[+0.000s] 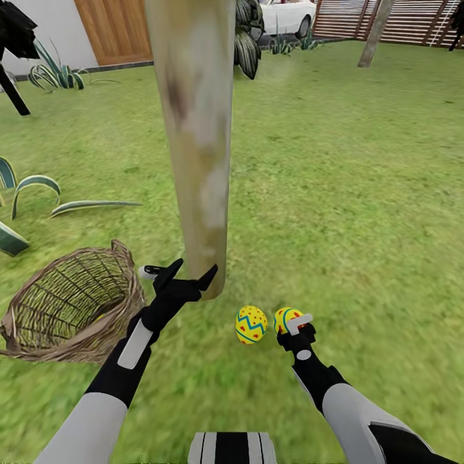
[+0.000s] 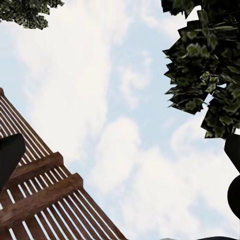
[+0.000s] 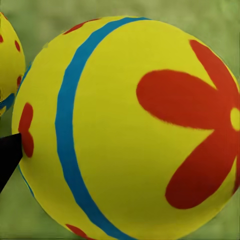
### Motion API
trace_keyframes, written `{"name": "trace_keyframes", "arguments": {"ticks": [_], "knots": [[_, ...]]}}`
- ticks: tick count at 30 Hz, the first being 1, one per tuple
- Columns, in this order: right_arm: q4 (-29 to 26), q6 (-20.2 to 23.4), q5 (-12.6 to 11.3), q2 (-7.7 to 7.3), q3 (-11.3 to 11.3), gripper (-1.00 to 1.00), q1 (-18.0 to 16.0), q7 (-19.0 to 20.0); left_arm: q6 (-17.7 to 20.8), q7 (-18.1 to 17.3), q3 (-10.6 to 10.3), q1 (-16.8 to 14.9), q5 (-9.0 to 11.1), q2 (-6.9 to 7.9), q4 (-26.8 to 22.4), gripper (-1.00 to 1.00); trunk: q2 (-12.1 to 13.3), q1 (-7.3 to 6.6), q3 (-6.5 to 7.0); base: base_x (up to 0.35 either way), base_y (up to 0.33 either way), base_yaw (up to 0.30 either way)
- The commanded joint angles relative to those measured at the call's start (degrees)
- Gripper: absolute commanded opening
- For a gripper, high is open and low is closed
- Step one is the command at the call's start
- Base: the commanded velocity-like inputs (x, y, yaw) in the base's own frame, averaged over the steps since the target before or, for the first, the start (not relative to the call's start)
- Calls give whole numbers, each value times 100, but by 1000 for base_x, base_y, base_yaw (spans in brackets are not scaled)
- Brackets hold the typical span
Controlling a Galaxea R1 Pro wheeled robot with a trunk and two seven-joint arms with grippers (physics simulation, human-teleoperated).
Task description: Take the three Easter eggs out of the wicker basket on the lawn in the garden, then place them on the lawn next to a single tree (choose any tree) so that all three eggs are next to the same tree and none are left in the basket.
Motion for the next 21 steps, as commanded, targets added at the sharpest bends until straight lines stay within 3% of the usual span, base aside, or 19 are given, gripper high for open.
{"name": "trace_keyframes", "arguments": {"ticks": [1, 4, 21], "knots": [[10, -35, 21, 3, -44, -100, -6, -44, 55, -2, -9, -2, 36, 2, 1, 100, -3, 1, -26, 0, 0, 0], [10, -35, 21, 0, -44, -100, -4, -44, 55, -2, -9, -2, 36, 2, 1, 100, -7, 9, -93, 0, 0, 0], [10, -35, 21, -2, -44, -100, -4, -44, 55, -11, -8, -2, 36, 2, 8, 100, -7, 9, -93, 62, 0, 0]]}}
